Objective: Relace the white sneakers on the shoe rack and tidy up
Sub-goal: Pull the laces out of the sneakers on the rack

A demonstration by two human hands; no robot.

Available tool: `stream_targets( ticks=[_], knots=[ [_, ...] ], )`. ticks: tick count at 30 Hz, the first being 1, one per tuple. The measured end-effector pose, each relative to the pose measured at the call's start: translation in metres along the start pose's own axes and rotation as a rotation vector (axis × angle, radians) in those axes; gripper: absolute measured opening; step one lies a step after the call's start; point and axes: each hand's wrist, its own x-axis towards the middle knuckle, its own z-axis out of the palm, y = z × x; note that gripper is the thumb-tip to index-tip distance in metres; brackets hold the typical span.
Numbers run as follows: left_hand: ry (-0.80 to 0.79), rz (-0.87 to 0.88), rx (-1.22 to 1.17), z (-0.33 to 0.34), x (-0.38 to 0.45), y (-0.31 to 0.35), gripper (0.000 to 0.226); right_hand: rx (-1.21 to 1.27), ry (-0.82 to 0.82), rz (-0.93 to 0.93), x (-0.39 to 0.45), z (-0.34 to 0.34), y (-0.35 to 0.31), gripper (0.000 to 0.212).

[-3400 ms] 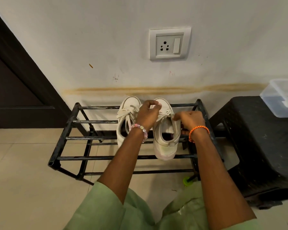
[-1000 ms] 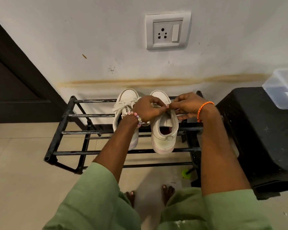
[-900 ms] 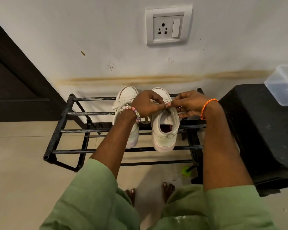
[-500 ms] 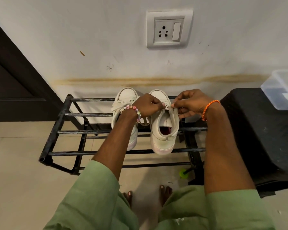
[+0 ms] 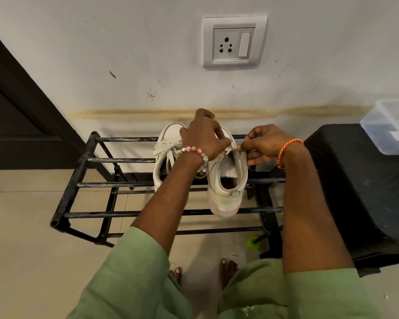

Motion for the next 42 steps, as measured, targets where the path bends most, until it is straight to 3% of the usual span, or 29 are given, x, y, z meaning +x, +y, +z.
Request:
stream_targets(
  ticks=[4, 6, 8, 11, 13, 16, 22, 25, 28, 31, 33, 36, 37, 39, 40, 42],
  knots=[
    [0.356, -0.234, -0.61, -0.023, 0.011, -0.011, 0.024, -0.032, -0.007, -0.001, 0.0, 0.001, -0.002, 0.016],
    [0.488, -0.368, -0.718, -0.032, 0.015, -0.018, 0.025, -0.055, -0.006, -0.002, 0.001, 0.003, -0.002, 0.016],
    [0.431, -0.346, -0.634, -0.034, 0.016, -0.027, 0.02, -0.062, -0.014, -0.003, 0.002, 0.004, -0.002, 0.015],
    [0.101, -0.131, -0.527, -0.025, 0.01, -0.027, 0.004, -0.064, -0.041, -0.003, 0.003, 0.006, -0.003, 0.013],
    [-0.071, -0.008, -0.371, -0.016, 0.004, -0.018, 0.009, -0.073, -0.047, -0.003, 0.003, 0.006, -0.003, 0.011],
    [-0.209, 0.035, -0.051, -0.004, -0.002, -0.004, 0.016, -0.092, -0.039, -0.015, 0.005, 0.006, -0.001, 0.009],
    [-0.037, 0.098, 0.301, 0.013, -0.005, 0.01, 0.016, -0.074, -0.006, -0.022, 0.007, 0.007, 0.004, 0.012],
    [-0.043, 0.128, 0.396, 0.014, -0.004, 0.011, 0.022, -0.054, -0.013, -0.022, 0.006, 0.007, 0.005, 0.012],
    [-0.038, 0.116, 0.287, 0.008, -0.001, 0.005, 0.024, -0.029, 0.0, -0.015, 0.006, 0.006, 0.005, 0.012],
    [0.165, -0.043, 0.078, -0.024, 0.005, -0.001, 0.012, -0.025, 0.01, -0.01, 0.005, 0.004, 0.005, 0.011],
    [0.321, -0.205, -0.096, -0.048, 0.01, -0.007, 0.018, -0.01, 0.009, -0.013, 0.005, 0.004, 0.006, 0.012],
    [0.433, -0.367, -0.315, -0.059, 0.014, -0.022, 0.011, -0.009, 0.009, -0.036, 0.004, 0.007, 0.007, 0.013],
    [0.404, -0.406, -0.333, -0.057, 0.012, -0.026, 0.014, -0.024, 0.017, -0.055, 0.003, 0.009, 0.006, 0.013],
    [0.29, -0.417, -0.265, -0.046, 0.005, -0.028, 0.054, -0.079, 0.044, -0.119, 0.003, 0.013, 0.006, 0.015],
    [0.249, -0.374, -0.228, -0.039, 0.001, -0.026, 0.064, -0.135, 0.056, -0.167, 0.003, 0.016, 0.005, 0.016],
    [0.112, -0.249, -0.234, -0.027, -0.008, -0.018, 0.064, -0.324, 0.095, -0.265, 0.003, 0.021, 0.004, 0.019]
  ],
)
